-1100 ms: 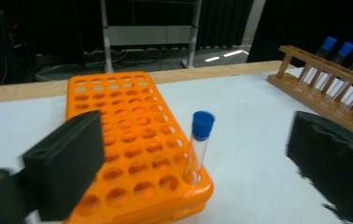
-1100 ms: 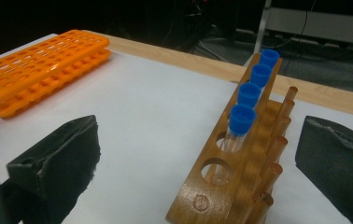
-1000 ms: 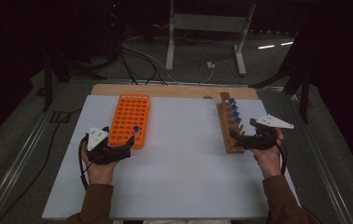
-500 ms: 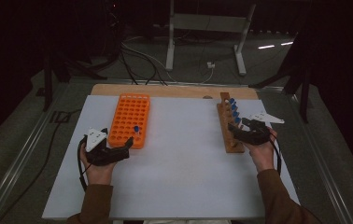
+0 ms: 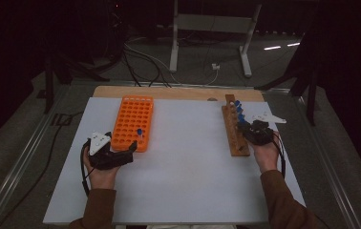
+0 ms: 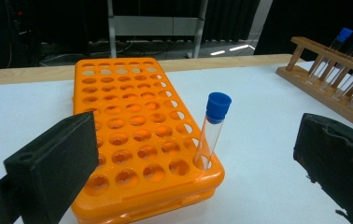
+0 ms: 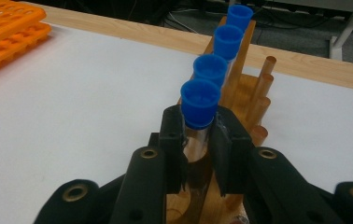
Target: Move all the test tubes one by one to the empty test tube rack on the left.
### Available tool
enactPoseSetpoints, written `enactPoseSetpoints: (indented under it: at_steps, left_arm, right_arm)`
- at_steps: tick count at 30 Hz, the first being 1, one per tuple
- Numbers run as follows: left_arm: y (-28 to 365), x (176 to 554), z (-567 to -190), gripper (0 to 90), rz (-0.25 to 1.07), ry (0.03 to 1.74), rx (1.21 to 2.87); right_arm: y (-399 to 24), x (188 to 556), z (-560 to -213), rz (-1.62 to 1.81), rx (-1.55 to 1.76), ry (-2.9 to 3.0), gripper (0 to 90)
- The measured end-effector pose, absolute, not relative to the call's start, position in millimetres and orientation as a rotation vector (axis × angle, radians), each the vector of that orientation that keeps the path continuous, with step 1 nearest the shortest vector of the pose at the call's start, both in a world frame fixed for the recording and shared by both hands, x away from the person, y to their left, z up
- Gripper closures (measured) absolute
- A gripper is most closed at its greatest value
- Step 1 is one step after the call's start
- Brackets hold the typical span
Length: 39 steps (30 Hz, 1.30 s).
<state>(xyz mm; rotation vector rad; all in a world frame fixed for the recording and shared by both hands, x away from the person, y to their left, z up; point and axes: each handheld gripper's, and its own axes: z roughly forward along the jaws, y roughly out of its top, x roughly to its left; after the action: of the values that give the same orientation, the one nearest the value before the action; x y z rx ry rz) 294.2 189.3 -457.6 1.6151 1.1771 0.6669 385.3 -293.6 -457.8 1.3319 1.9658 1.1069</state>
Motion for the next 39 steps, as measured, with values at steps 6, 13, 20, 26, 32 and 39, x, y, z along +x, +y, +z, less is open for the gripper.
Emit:
enactPoseSetpoints:
  at_steps: [6, 13, 20, 26, 32, 39]
  left_arm:
    - [189.8, 294.5, -458.7, 1.2, 0.667, 1.183, 1.618]
    - [190.1, 294.4, -458.8, 1.2, 0.668, 1.185, 1.619]
    - [190.2, 294.3, -459.0, 1.2, 0.671, 1.184, 1.621]
    - [189.8, 294.5, -459.4, 1.2, 0.671, 1.184, 1.624]
    - [189.1, 294.9, -460.4, 1.2, 0.664, 1.182, 1.631]
    - [188.7, 295.1, -460.8, 1.2, 0.662, 1.182, 1.63]
  right_arm:
    - [-290.1, 389.5, -459.6, 1.094, 1.33, 1.967, 75.7]
    - [-287.5, 389.9, -460.8, 1.089, 1.331, 1.95, 76.1]
    - [-287.4, 386.3, -458.2, 1.108, 1.325, 1.961, 77.1]
    - [-289.4, 381.5, -449.5, 1.131, 1.299, 1.951, 77.1]
    - [-295.1, 378.7, -441.6, 1.157, 1.295, 1.936, 77.1]
    - [-296.0, 375.7, -422.3, 1.185, 1.259, 1.917, 77.1]
